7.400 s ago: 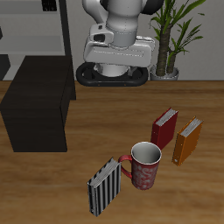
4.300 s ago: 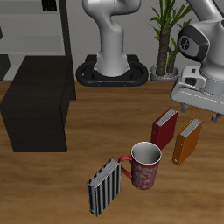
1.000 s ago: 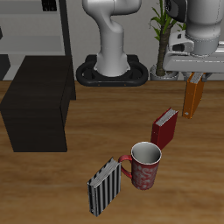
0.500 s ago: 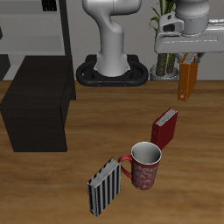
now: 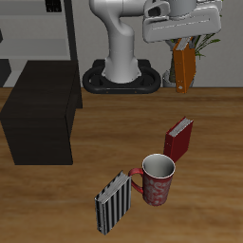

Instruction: Place the orange book upright on top of the shelf

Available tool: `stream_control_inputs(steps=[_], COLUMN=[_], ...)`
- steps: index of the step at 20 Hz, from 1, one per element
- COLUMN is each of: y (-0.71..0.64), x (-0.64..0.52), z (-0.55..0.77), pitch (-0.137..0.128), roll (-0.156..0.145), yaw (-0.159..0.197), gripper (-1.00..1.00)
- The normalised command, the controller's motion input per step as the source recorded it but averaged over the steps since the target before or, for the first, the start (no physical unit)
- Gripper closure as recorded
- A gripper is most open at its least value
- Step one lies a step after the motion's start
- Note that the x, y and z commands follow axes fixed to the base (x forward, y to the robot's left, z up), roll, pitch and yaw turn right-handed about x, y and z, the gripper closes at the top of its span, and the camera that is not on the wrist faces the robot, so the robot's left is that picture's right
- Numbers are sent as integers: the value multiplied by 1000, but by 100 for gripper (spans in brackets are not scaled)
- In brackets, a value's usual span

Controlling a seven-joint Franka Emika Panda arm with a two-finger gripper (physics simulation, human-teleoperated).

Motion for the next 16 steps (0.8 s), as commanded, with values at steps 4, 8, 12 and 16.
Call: stream_control_inputs(steps=[4,8,12,16], y=[-784,-803,-674,-356], x=[-53,-130,-142,-36], z=[250,229,224,107], pitch=[24,27,-37,5], roll=[44,-10,-44,-33], yaw=[144,51,113,45], gripper=[100,100,100,100])
